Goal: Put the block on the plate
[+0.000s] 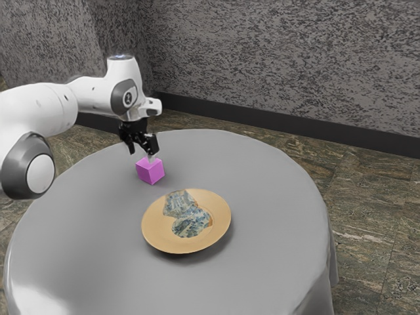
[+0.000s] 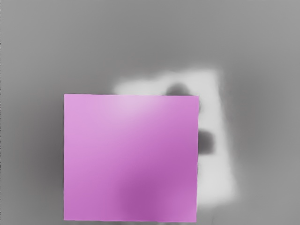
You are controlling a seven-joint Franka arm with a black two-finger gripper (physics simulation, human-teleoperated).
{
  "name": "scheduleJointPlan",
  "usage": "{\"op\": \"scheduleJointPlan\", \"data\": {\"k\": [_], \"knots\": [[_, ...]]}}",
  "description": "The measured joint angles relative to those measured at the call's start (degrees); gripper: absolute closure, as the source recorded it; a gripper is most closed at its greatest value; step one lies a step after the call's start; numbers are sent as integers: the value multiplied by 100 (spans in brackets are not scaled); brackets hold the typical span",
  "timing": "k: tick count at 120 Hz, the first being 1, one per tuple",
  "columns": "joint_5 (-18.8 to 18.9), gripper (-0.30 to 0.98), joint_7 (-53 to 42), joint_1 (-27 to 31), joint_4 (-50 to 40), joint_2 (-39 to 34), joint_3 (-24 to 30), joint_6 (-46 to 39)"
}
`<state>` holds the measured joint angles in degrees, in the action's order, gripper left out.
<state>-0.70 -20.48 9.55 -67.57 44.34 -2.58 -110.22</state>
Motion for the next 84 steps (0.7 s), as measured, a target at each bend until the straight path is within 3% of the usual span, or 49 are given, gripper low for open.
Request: {"op": "scheduleJointPlan", "data": {"k": [84], "knots": [[-49, 0, -276, 168, 484, 706, 155, -260]]}}
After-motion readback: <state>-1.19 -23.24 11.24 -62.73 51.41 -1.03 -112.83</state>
